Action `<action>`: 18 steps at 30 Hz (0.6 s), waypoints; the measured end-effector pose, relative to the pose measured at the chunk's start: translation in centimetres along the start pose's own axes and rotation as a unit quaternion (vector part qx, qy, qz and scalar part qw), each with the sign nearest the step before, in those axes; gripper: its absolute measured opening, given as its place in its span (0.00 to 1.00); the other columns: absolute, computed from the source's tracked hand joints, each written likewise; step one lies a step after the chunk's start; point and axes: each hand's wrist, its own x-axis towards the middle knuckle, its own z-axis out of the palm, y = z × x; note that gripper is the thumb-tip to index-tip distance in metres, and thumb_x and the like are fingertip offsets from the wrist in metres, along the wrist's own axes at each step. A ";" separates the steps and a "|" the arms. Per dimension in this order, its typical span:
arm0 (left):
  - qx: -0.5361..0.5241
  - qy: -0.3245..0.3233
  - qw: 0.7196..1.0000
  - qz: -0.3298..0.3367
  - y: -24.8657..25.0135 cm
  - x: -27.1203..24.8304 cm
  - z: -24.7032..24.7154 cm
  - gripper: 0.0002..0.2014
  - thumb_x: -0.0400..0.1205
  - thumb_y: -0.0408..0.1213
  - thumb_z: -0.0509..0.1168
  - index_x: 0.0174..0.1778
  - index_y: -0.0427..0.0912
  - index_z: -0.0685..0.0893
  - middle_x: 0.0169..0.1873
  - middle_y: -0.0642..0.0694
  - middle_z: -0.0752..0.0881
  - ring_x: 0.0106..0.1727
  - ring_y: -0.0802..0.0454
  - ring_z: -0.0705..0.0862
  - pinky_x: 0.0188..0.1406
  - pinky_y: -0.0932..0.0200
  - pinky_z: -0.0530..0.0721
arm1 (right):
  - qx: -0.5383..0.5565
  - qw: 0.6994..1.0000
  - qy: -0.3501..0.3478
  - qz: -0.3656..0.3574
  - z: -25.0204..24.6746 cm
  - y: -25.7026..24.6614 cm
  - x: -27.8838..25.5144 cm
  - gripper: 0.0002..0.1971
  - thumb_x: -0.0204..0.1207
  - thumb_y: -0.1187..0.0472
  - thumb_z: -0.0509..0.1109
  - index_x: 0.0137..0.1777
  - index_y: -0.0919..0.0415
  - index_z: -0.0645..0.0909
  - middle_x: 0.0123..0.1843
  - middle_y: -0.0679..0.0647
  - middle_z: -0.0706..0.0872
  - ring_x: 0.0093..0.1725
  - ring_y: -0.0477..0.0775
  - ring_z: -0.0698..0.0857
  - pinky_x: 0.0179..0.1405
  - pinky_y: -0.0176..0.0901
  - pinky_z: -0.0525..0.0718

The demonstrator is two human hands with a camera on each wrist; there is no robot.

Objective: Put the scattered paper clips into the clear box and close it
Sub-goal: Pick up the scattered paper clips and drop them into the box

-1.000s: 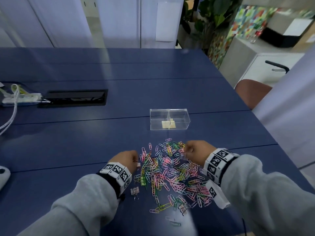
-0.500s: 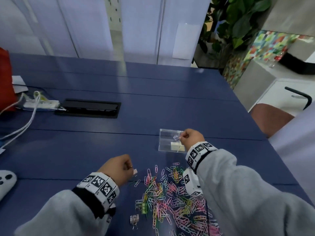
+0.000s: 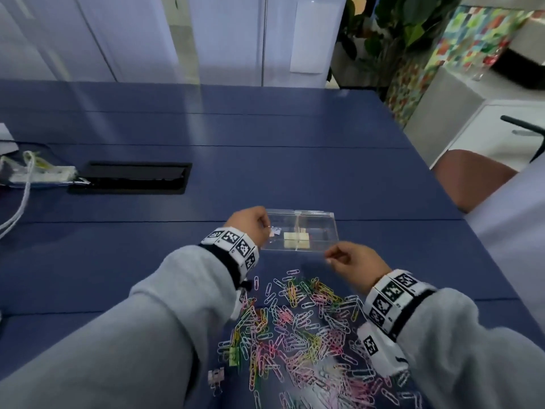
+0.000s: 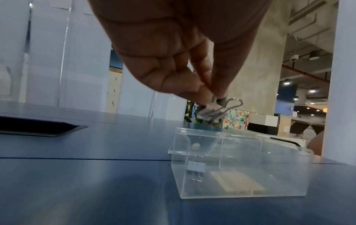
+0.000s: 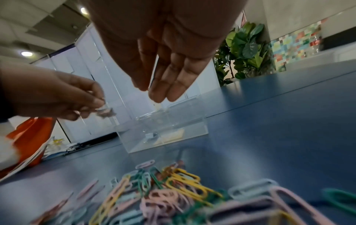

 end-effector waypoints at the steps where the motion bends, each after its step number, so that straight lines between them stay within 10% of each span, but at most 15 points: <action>1: 0.002 0.002 1.000 0.004 0.3 0.7 0.3 0.05 0.77 0.36 0.66 0.37 0.49 0.77 0.31 0.53 0.78 0.39 0.50 0.78 0.40 0.62 0.75 | -0.011 1.000 -0.007 0.006 -0.3 0.5 -0.7 0.05 0.77 0.61 0.68 0.48 0.53 0.83 0.42 0.46 0.85 0.43 0.44 0.83 0.47 0.33 0.79; 10: -0.002 -0.031 0.999 0.019 -0.8 1.7 0.7 0.09 0.78 0.35 0.66 0.52 0.46 0.86 0.51 0.47 0.88 0.56 0.48 0.85 0.61 0.57 0.81 | -0.063 0.994 -0.089 0.021 1.3 2.4 -4.4 0.05 0.78 0.60 0.67 0.48 0.49 0.82 0.43 0.45 0.83 0.45 0.47 0.83 0.48 0.33 0.78; 18: 0.051 -0.124 0.990 0.042 -4.8 -6.8 -1.2 0.09 0.76 0.44 0.70 0.51 0.53 0.81 0.33 0.58 0.80 0.39 0.57 0.80 0.48 0.60 0.80 | -0.122 0.986 -0.115 -0.020 3.8 0.6 -4.9 0.08 0.77 0.60 0.66 0.54 0.52 0.83 0.42 0.41 0.81 0.44 0.44 0.81 0.51 0.36 0.80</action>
